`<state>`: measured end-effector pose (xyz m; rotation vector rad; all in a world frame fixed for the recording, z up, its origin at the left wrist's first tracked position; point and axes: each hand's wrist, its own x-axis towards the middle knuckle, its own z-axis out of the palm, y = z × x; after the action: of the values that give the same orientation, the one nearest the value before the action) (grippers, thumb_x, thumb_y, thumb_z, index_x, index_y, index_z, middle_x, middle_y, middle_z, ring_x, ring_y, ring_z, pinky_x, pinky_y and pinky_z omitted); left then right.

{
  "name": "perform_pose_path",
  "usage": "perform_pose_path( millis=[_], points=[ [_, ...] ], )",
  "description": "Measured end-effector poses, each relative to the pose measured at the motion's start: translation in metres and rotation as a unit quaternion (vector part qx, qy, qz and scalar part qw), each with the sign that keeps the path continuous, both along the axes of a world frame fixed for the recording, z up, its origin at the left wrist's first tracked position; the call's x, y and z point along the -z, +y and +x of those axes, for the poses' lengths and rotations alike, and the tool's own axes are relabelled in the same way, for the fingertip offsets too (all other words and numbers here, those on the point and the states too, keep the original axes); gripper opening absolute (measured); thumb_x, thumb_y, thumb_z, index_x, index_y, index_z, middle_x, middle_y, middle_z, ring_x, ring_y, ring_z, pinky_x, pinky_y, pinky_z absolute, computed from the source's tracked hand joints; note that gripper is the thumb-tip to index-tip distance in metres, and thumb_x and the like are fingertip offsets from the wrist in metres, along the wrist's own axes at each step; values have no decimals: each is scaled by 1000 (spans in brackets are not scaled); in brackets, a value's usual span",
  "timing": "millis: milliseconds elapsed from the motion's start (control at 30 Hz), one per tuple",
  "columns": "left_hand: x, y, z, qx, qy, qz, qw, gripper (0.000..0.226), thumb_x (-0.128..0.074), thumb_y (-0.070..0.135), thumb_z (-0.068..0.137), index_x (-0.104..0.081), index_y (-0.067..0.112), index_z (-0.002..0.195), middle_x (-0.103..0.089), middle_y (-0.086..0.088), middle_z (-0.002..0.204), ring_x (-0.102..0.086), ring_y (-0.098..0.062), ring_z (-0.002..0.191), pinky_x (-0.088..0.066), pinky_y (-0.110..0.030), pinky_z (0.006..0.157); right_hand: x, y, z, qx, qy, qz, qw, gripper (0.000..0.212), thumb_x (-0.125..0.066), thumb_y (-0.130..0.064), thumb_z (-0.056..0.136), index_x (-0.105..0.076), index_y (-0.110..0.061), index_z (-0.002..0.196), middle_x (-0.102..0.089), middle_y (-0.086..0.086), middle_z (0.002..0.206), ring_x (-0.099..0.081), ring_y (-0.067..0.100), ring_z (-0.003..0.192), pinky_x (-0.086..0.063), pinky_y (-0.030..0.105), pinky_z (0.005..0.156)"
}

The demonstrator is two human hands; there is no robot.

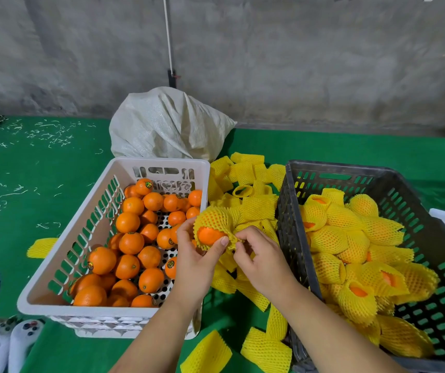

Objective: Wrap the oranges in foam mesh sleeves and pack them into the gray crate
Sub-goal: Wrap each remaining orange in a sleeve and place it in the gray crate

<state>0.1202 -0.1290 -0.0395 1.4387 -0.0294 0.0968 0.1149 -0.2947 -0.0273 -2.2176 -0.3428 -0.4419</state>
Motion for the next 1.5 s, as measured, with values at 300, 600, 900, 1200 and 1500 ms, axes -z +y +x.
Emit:
perform_pose_path(
  millis=[300,600,900,1200,1500],
  points=[
    [-21,-6,1,79,55,-56,994,76,-78,28,85,-31,38,144,-53,-19,144,-66,-27,124,-55,-55,105,-13,3,2,-23,85,113,990,29,-64,-35,94,-49,-41,119,-58,-10,109,-64,11,92,-56,32,72],
    [-122,-10,1,-22,-186,-10,982,67,-80,33,88,-45,34,146,-57,-4,144,-63,-28,127,-55,-56,102,-112,19,-6,-32,-157,203,966,12,-60,-19,94,-56,-25,103,-56,2,101,-58,19,92,-47,24,81],
    [-176,-15,-1,-12,-349,-30,936,72,-74,-5,91,-42,32,143,-61,26,131,-71,-1,96,-59,-19,74,-179,33,-27,-111,-125,361,918,38,-71,-36,91,-51,-27,122,-66,-11,112,-67,10,99,-54,25,79],
    [-198,-17,-18,-43,-359,-70,930,72,-78,0,84,-43,32,139,-49,-11,146,-66,-11,110,-62,-38,79,-194,20,-34,-31,-302,200,932,14,-60,-17,100,-64,-17,114,-60,-3,102,-64,19,95,-51,29,78],
    [-171,-22,-17,-14,-370,-24,929,79,-79,1,79,-49,44,138,-58,2,138,-69,-15,107,-61,-32,77,-203,29,-46,-143,77,475,865,74,-81,-66,72,-57,-34,134,-68,-1,131,-66,19,121,-55,40,99]
  ],
)
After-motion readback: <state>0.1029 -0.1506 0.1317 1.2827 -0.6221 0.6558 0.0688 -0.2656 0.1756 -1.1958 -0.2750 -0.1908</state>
